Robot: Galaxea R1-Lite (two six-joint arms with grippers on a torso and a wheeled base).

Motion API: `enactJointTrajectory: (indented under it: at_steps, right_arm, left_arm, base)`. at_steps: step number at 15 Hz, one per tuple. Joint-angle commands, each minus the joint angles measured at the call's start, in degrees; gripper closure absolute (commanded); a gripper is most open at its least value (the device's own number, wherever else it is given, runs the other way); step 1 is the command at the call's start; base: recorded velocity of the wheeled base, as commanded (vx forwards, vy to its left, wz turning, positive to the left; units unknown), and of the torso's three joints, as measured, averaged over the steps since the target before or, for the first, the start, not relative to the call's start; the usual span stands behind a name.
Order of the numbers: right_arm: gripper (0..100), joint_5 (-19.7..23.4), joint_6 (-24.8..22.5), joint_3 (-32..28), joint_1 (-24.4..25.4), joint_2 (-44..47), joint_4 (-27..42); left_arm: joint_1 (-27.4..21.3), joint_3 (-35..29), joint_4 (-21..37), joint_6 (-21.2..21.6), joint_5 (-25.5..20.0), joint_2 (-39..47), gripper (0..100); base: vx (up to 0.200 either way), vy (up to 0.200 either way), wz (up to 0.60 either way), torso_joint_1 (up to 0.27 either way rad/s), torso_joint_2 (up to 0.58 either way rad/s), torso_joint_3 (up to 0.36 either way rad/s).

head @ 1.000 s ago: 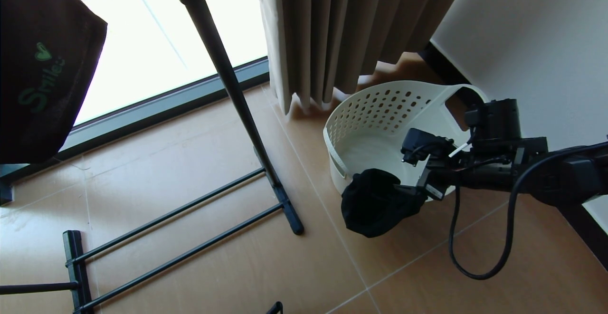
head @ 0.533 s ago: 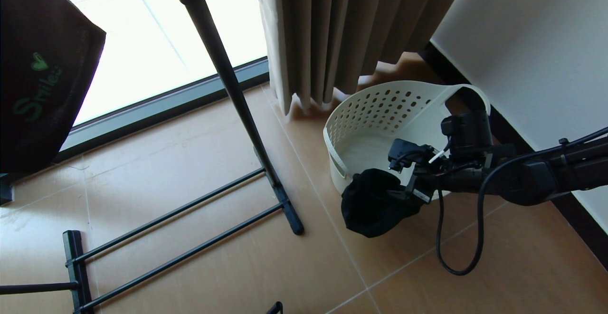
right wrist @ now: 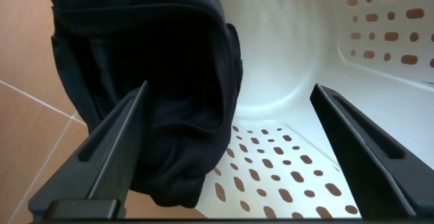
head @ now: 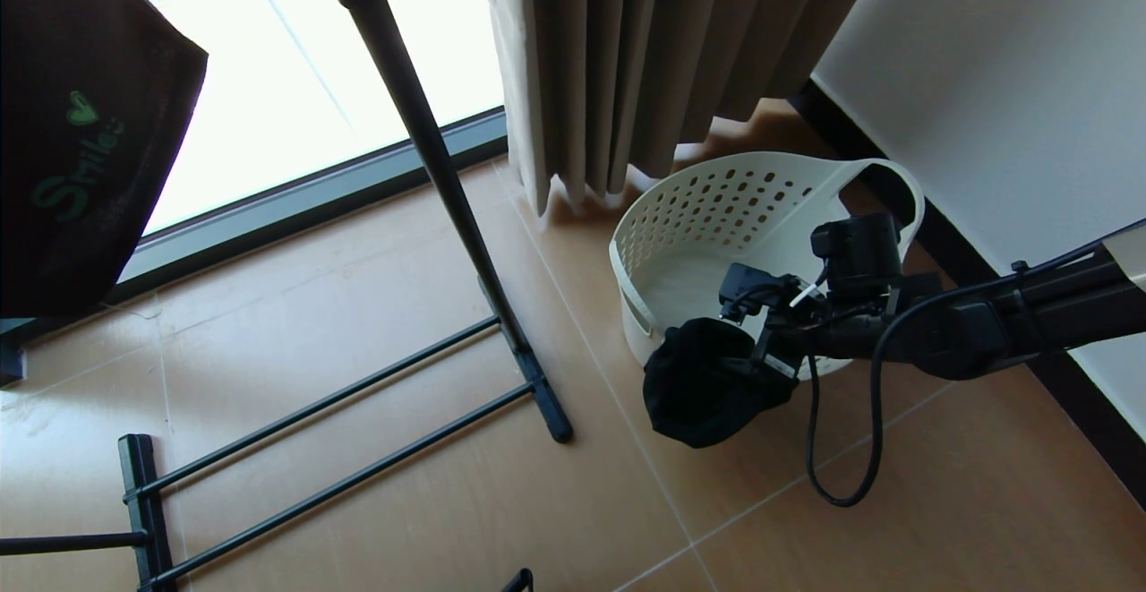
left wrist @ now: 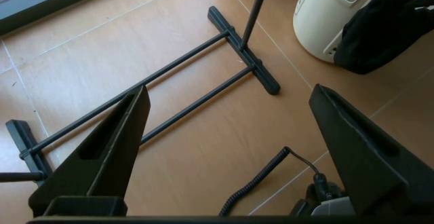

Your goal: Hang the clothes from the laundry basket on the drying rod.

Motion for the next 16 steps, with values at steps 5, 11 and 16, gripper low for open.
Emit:
enactJointTrajectory:
  at_steps: [5, 11, 16]
  right_arm:
    - [0, 0.02, 0.0, -2.57, -0.07, 3.06, 0.01]
    - [0, -0.07, 0.0, -4.68, -0.77, 5.16, 0.01]
    - [0, -0.07, 0.17, -4.68, -1.04, 5.52, 0.01]
  left_arm:
    - [0.02, 0.0, 0.0, -0.05, 0.01, -0.02, 0]
    - [0.02, 0.0, 0.0, -0.05, 0.01, -0.02, 0]
    - [0.02, 0.0, 0.0, -0.05, 0.01, -0.02, 0]
  base:
    - [0.0, 0.0, 0.0, 0.0, 0.0, 0.0]
    - [0.0, 0.0, 0.0, 0.0, 0.0, 0.0]
    - [0.0, 0.0, 0.0, 0.0, 0.0, 0.0]
